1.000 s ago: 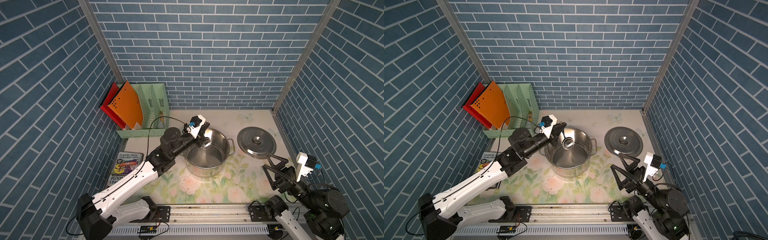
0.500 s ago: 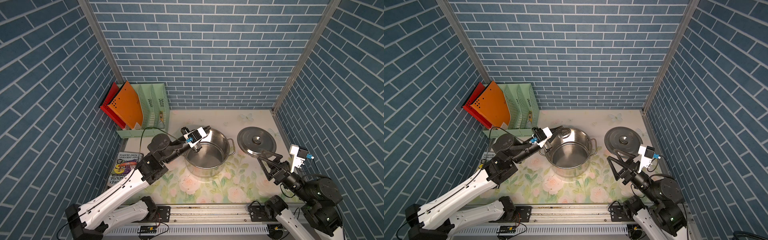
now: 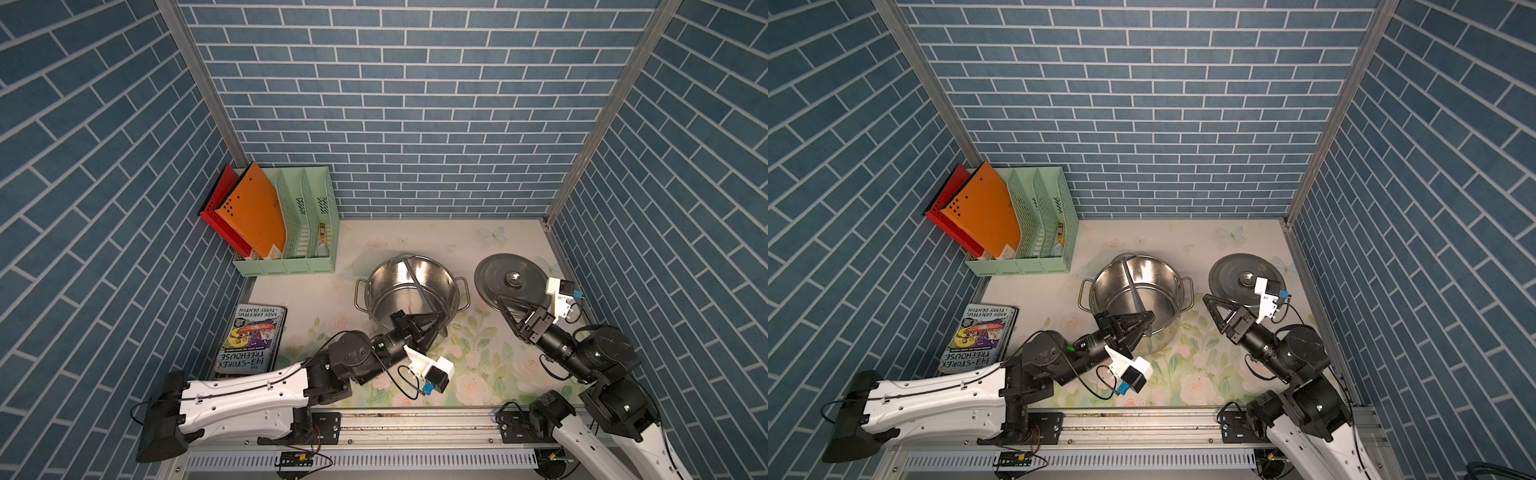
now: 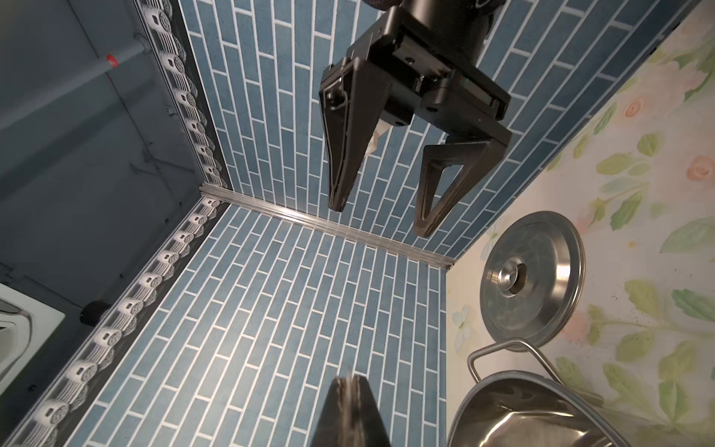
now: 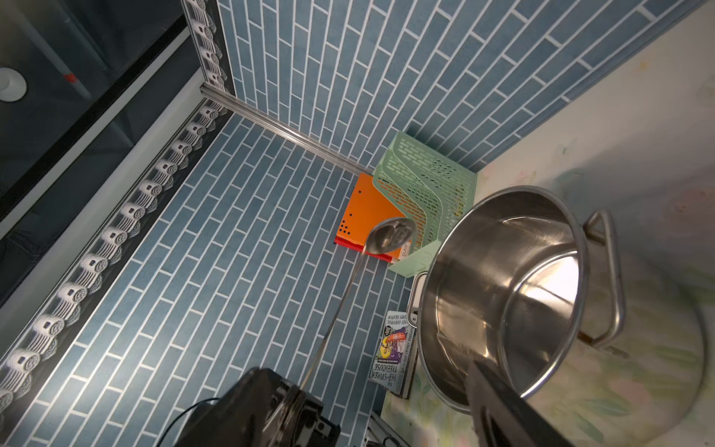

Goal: Stir the soup with a spoon
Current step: Stir the soup in the pan with a stick.

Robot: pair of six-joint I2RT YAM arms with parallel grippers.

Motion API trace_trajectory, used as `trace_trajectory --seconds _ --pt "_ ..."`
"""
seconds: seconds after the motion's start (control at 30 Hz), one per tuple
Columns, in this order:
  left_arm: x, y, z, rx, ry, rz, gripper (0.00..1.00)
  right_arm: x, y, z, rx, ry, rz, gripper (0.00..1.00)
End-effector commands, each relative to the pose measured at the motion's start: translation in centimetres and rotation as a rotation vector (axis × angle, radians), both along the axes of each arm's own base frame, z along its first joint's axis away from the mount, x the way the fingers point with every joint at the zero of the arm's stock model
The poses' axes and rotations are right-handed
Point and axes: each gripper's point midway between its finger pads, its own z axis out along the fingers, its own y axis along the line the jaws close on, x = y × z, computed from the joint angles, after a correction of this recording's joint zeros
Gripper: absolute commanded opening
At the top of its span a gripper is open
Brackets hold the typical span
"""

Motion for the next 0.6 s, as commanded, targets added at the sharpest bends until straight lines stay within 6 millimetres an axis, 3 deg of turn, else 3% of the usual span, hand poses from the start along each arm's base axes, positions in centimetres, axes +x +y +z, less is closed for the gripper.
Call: trace_trajectory --seconds 0.0,0.3,0.5,0.57 --pt "-0.6 1.0 2.2 -0.028 -0.163 0.065 0.0 -0.1 0.7 0.9 0.033 0.003 0.041 0.83" --pt "-2.8 -1.0 -3.4 0.127 -0.249 0.025 0.0 0.5 2.9 -0.7 -0.011 0.009 0.133 0.78" --pt "-3.8 -1.5 -4.3 0.156 -0.273 -0.001 0.0 0.8 4.2 -1.1 -0.079 -0.022 0.2 0.74" --pt "-4.2 -1.5 -5.5 0.184 -0.277 -0.021 0.0 0.8 4.9 -1.6 -0.097 -0.027 0.239 0.73"
